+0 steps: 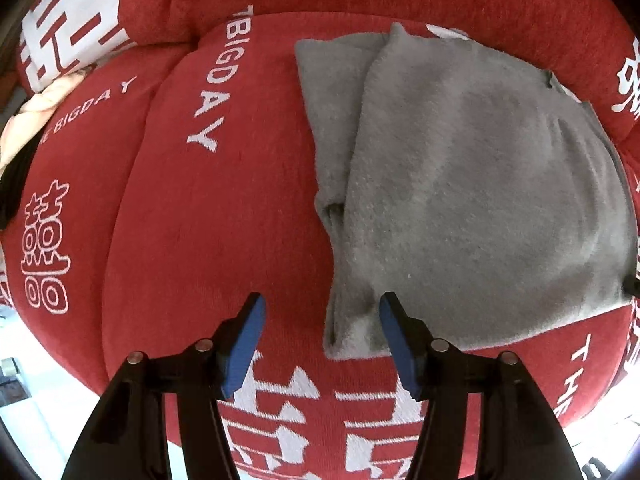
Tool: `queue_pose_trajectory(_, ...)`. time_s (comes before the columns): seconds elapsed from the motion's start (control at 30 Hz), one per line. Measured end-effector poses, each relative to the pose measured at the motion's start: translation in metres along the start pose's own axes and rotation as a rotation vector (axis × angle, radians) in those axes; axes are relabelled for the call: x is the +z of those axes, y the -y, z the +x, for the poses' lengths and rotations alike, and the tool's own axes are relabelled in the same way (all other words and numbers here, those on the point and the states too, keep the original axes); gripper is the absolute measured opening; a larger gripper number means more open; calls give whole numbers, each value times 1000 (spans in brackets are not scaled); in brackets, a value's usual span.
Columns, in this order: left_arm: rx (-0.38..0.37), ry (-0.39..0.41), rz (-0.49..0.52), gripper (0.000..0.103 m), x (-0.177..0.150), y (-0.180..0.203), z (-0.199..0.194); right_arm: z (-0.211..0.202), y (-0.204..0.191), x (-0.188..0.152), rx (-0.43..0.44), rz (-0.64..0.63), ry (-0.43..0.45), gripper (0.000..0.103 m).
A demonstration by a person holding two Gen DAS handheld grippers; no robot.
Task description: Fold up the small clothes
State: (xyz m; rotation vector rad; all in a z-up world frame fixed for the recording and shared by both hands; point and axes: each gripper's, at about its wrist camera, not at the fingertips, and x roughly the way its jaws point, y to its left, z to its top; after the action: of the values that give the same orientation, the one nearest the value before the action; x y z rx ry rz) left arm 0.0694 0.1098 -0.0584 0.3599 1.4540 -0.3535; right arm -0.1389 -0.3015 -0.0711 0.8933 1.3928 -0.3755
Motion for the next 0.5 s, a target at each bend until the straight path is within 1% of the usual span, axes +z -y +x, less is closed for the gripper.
queue_pose_trajectory(0.03,2,-1,0,60,-1,1,-1,-3,2,-1,-6,2,-1,12)
queue_pose_trajectory(0.1,8,-3,-4,60,-3,3,-3,-7,2,-3,-14,4,-16,21)
queue_pose_trajectory(0.13,6,-3,-8,60,-4,3,-3,-9,0,-5,-11,2,-23,32)
queue_pose_trajectory(0.17,2,-4,-14,60,-5,4,-4,-11,-3,-7,-5,-1,-22,45)
queue_pose_trajectory(0.2,-1,-5,-20,60,-6,3,-5,-15,-7,-9,3,-7,-16,49)
queue_pose_trajectory(0.3,-4,-10,-32,60,-4,1,-3,-19,-16,-14,37,-18,-16,50)
queue_pose_trajectory(0.33,-1,-8,-31,67,-5,2,-4,-19,-20,-16,53,-20,-21,50)
queue_pose_trajectory(0.37,6,-2,-29,76,-5,2,-4,-18,-24,-18,67,-22,-25,50)
queue_pose_trajectory(0.4,12,11,-27,93,-6,3,-5,-17,-30,-21,80,-26,-28,50)
queue_pose_trajectory(0.43,21,38,-21,97,-8,4,-9,-16,-36,-22,93,-32,-32,50)
queue_pose_trajectory(0.5,22,42,-8,97,-10,5,-10,-12,-47,-26,121,-48,-45,50)
